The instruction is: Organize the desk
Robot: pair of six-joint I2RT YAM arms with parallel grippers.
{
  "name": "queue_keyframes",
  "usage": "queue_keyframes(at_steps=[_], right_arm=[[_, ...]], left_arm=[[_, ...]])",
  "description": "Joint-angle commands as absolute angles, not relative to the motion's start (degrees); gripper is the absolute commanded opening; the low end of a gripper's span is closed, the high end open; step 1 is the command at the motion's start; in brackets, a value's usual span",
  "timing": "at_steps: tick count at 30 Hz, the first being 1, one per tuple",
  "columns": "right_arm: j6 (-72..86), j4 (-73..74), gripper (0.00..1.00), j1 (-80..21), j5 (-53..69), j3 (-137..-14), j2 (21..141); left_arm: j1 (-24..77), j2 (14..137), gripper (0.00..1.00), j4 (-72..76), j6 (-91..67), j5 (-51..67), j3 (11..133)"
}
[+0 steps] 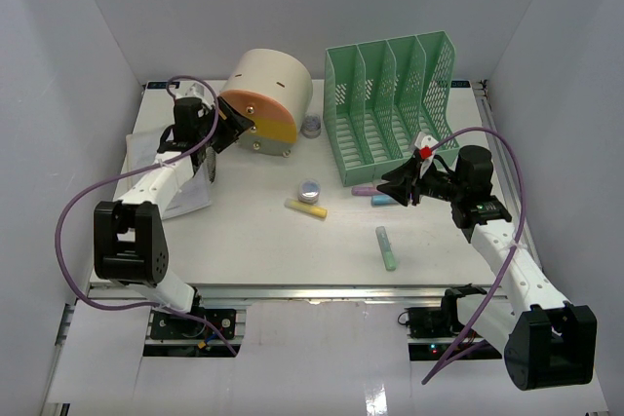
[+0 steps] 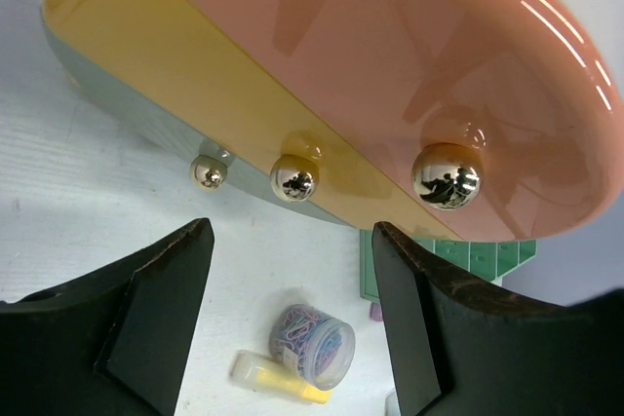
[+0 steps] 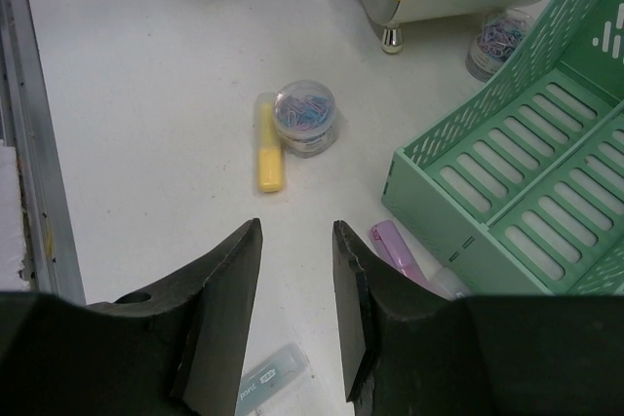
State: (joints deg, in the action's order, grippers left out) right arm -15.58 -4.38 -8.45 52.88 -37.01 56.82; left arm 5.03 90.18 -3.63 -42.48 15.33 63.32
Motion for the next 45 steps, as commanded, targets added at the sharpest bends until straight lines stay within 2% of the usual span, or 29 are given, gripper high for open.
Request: queue_keyframes(at_steps=[1, 10, 17, 22, 27, 37, 45], right_arm=[[-16.6, -4.7, 0.42, -7.9, 54.1, -39.4, 55.9], [-17.0, -4.4, 0.42, -7.8, 54.2, -39.5, 55.8], [-17.1, -4.4, 0.42, -7.8, 54.2, -39.6, 55.8], [-17.2, -4.3, 0.42, -7.7, 54.2, -39.6, 55.8], [-17.2, -4.3, 0.42, -7.7, 54.2, -39.5, 55.7], [-17.6, -4.2, 0.43, -7.6, 54.3, -39.3, 55.9], [-18.3, -4.2, 0.43, -7.5, 54.0, -38.9, 56.0]], left_arm=[[4.6, 92.4, 0.75, 1.5, -41.3, 19.5, 64.9], [4.1, 98.3, 0.65, 3.9, -41.6, 21.5, 67.7], [4.1, 99.0, 0.51, 5.7, -42.6, 20.6, 67.6], [4.1, 98.4, 0.36, 6.7, -42.6, 20.8, 65.7], [4.0, 96.0, 0.27, 8.1, -42.3, 21.9, 62.0], [4.0, 84.0, 0.25, 9.3, -40.5, 24.1, 51.0], [3.9, 80.3, 0.27, 8.6, -40.4, 25.3, 47.8]])
